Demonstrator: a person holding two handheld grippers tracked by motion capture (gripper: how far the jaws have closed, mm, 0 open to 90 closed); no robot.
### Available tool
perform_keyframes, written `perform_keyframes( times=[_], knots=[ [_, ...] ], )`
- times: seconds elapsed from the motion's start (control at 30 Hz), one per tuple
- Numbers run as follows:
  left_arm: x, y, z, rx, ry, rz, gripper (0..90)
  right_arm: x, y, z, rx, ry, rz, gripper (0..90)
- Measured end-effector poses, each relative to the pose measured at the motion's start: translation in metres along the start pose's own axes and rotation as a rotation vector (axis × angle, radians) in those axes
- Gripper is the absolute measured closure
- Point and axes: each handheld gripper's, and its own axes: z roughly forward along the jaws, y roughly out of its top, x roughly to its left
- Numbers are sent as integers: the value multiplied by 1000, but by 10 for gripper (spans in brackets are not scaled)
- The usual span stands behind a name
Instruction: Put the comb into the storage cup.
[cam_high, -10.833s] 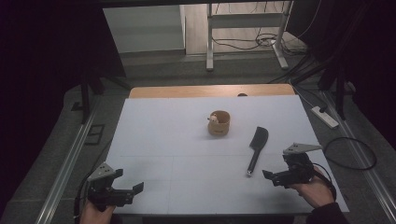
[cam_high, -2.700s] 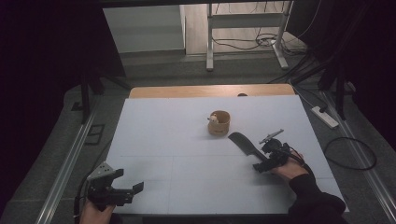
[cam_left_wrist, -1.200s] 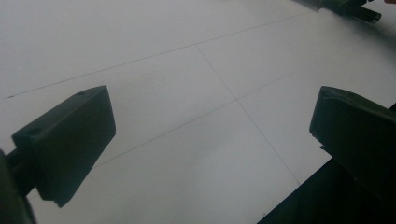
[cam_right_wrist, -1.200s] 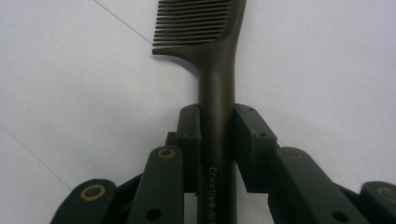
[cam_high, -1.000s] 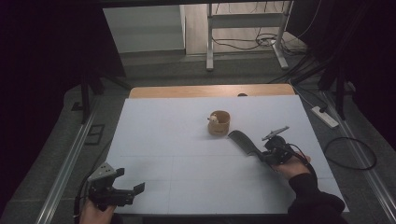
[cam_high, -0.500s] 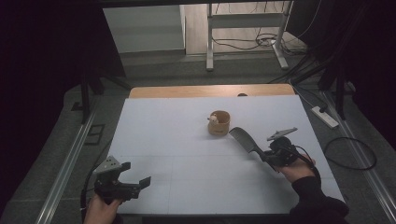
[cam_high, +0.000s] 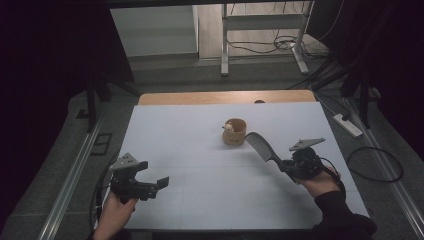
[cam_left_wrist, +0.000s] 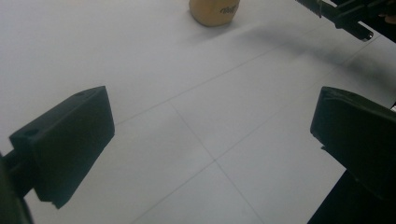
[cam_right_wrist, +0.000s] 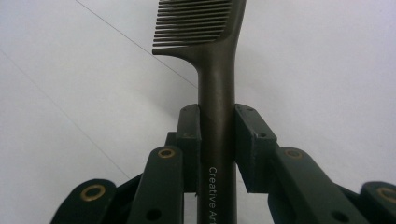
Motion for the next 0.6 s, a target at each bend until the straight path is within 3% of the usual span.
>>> perform_keyframes(
  times=[0.3, 0.6],
  knots=[
    [-4, 23, 14, -13, -47, 10, 0, 6, -1, -8, -46, -4, -32, 723],
    [-7, 35, 25, -3, -73, 5, 0, 11, -2, -13, -70, -1, -57, 723]
  ],
)
